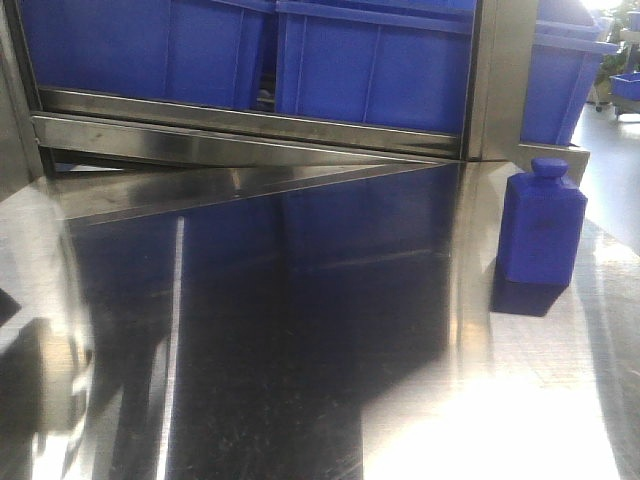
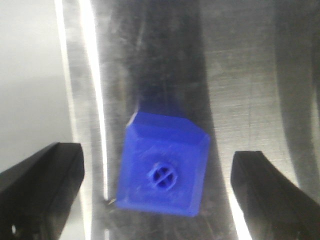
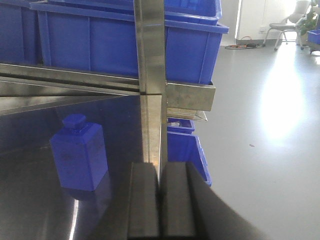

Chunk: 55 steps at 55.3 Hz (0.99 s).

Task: Pick and sort blue part to right shelf

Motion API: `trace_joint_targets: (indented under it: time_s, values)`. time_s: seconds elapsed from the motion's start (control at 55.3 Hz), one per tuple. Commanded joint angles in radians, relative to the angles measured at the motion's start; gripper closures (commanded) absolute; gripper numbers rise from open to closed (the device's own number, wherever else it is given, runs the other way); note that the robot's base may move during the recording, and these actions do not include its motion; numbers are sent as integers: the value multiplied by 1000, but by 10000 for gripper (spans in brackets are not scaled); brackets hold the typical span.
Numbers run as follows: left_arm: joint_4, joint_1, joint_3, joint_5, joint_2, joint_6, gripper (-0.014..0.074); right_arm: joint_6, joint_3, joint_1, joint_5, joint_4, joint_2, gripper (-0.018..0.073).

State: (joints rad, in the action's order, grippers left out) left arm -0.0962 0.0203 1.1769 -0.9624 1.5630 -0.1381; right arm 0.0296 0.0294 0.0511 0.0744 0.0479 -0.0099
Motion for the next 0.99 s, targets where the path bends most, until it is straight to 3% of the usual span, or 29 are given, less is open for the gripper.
trace_joint_targets:
  time_s: [0.0, 0.307, 0.687, 0.976]
  values:
    - [-25, 2, 35, 26, -6, -11, -34, 0, -9, -5, -86, -1, -18, 513]
    - [-21, 2, 35, 11, 72, -16, -22, 0, -9, -5, -86, -1, -18, 513]
    - [-20, 2, 35, -15, 73, -17, 253, 0, -9, -5, -86, -1, -18, 513]
    - [-22, 4, 35, 25, -48, -20, 281, 0, -9, -5, -86, -1, -18, 513]
